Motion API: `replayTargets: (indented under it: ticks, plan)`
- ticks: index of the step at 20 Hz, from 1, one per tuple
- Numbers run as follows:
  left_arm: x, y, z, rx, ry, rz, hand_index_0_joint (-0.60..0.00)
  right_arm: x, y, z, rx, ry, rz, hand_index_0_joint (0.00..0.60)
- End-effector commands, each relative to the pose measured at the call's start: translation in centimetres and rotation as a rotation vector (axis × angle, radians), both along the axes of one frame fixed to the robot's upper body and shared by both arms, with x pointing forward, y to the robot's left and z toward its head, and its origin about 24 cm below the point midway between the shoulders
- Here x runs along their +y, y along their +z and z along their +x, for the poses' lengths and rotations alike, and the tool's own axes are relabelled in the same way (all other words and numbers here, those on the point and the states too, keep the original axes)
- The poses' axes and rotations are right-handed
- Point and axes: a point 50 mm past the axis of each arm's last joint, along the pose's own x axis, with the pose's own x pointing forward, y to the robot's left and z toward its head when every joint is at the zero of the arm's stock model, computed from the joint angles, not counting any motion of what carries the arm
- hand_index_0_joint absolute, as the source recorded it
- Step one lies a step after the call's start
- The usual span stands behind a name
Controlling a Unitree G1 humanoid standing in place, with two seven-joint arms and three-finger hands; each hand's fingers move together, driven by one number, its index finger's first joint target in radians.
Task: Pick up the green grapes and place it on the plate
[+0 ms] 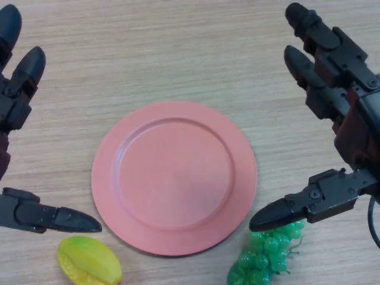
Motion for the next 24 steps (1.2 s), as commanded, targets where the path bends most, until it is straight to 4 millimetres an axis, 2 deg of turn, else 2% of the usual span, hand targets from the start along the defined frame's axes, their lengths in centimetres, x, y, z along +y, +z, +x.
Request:
replayTargets:
  ticks: [1,8,12,14,19,24]
  plan:
    - [0.4,2.4,-1.3,-0.19,0.032,0.067,0.0,-1.1,3.0,-0.9,-0.233,-0.057,0.019,0.0]
    - [0.4,2.1,-1.1,-0.184,0.031,0.094,0.0,-1.1,2.8,-1.0,-0.234,-0.062,0.032,0.0]
    - [1.1,0.8,-0.1,-0.21,0.087,0.15,0.0,-1.0,1.8,-1.3,-0.223,-0.066,-0.001,0.0]
    - [1.4,0.3,0.3,-0.194,0.102,0.141,0.0,-1.0,0.5,-0.9,-0.206,-0.071,-0.056,0.0]
    - [1.7,0.6,0.6,-0.182,0.114,0.12,0.0,-1.7,-4.0,0.8,-0.203,-0.026,-0.214,0.0]
    - [1.5,0.7,0.5,-0.182,0.115,0.129,0.0,-2.5,-7.5,0.9,-0.206,0.016,-0.322,0.0]
